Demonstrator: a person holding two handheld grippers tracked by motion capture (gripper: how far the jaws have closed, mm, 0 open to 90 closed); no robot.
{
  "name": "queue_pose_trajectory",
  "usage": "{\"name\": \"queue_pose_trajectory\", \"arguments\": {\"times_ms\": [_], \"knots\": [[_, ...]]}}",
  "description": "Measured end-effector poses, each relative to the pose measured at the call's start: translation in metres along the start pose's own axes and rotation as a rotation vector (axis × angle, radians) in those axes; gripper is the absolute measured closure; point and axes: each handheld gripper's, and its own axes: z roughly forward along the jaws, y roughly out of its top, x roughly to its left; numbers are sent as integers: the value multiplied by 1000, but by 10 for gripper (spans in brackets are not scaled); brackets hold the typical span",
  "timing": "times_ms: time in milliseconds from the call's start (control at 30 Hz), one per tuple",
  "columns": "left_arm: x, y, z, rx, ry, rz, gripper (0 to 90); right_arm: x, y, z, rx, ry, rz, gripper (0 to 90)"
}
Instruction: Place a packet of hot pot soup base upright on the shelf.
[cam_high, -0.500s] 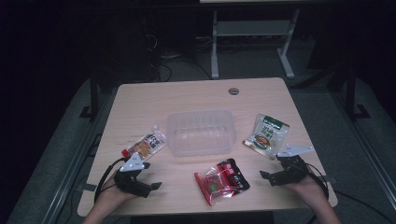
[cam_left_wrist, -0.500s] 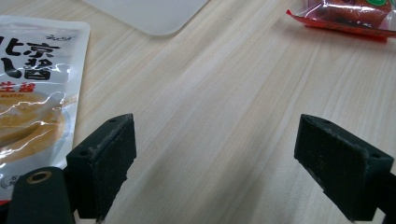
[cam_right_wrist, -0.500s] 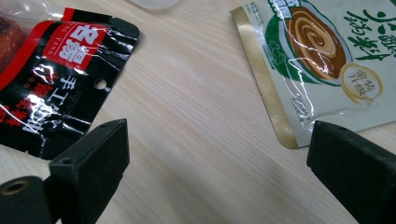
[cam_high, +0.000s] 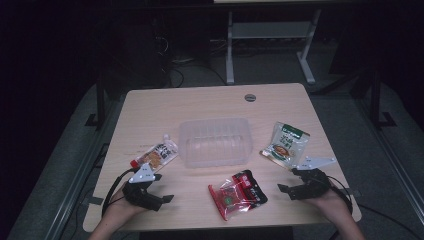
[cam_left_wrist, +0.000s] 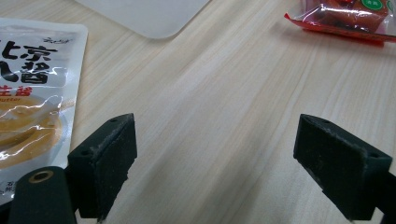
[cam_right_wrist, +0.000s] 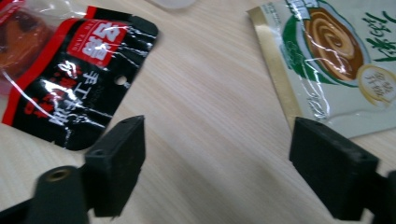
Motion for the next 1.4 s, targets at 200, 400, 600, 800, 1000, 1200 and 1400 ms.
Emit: {"name": "queue_pose_trajectory", "arguments": {"times_ms": [200,400,600,800,1000,1200,1400], "knots": [[0,0,0,-1,-3,-5,129,7,3,-1,9,34,-14,366],[-1,1,2,-8,-12,-15,130,20,9,-3,3,97,-42,676],[-2,2,3,-8,-22,-9,130,31,16,-1,11,147,-76,895],[-4,3,4,-9,-30,-9,130,40,19,6,37,196,-110,897],[-6,4,6,-6,-36,-10,130,48,24,12,41,222,-138,897],[-6,4,6,-3,-34,-4,131,54,32,17,37,242,-148,897],[-6,4,6,5,-37,6,131,62,40,28,47,277,-171,897]]}}
